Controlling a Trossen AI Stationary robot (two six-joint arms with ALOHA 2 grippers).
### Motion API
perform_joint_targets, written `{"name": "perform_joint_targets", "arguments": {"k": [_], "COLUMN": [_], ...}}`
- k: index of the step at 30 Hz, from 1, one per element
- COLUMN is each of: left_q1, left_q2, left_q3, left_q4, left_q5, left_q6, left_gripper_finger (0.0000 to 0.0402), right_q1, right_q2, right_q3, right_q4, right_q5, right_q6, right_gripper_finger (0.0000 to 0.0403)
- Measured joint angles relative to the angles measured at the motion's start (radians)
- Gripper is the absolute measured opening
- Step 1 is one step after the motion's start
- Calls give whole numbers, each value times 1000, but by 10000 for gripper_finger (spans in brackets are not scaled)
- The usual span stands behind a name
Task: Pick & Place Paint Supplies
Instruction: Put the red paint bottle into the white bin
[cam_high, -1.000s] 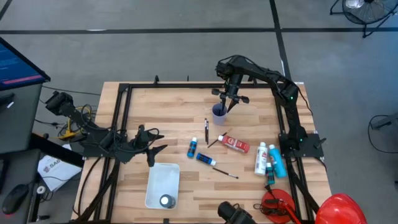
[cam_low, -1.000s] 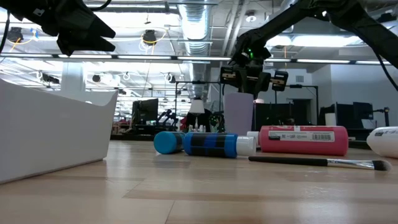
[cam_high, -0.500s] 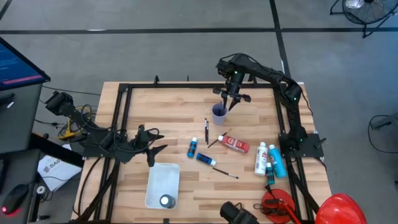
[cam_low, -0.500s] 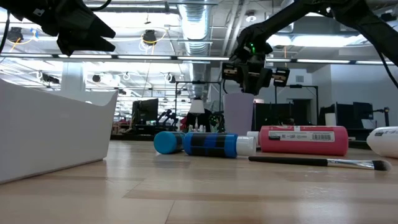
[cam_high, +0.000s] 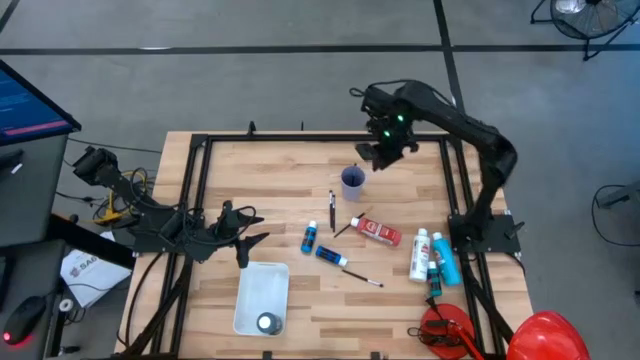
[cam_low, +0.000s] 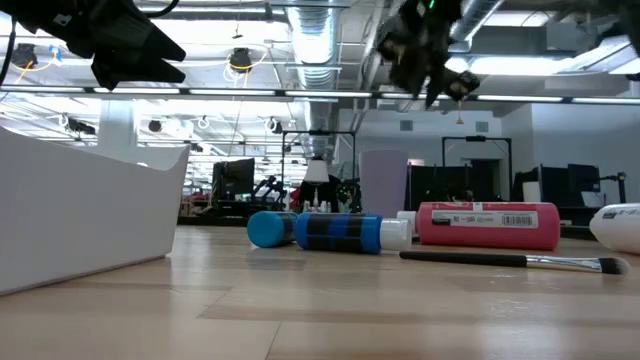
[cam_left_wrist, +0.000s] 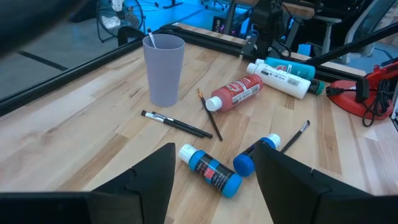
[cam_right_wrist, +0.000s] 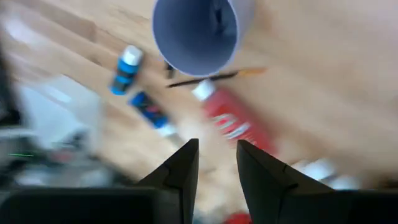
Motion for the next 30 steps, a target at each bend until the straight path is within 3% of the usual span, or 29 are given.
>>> {"name": "perform_joint_targets", "arguments": {"k": [3, 6, 9, 13, 20, 23, 30], "left_q1": [0, 0, 0, 0, -3, -3, 11], "left_q2": [0, 0, 0, 0, 4, 18, 44], "left_q3": [0, 0, 0, 0, 0, 0, 0], "left_q4": [3, 9, 14, 29, 45, 60, 104], "left_q5": [0, 0, 0, 13, 47, 48, 49], "left_q6": [-8, -13, -31, -37, -64, -63, -55], "left_gripper_finger": [209, 209, 209, 209, 209, 209, 209], "right_q1": [104, 219, 333, 486, 747, 818, 910], "right_q2": [-94, -179, -254, -329, -398, -431, -505], "right_q3": [0, 0, 0, -24, -185, -314, -640], "right_q4": [0, 0, 0, 21, 74, 184, 627], "right_q5": [230, 436, 520, 559, 890, 942, 910], "right_q6": [-131, -123, -78, 155, 205, 215, 70], "right_gripper_finger": [102, 102, 102, 102, 102, 102, 102]}}
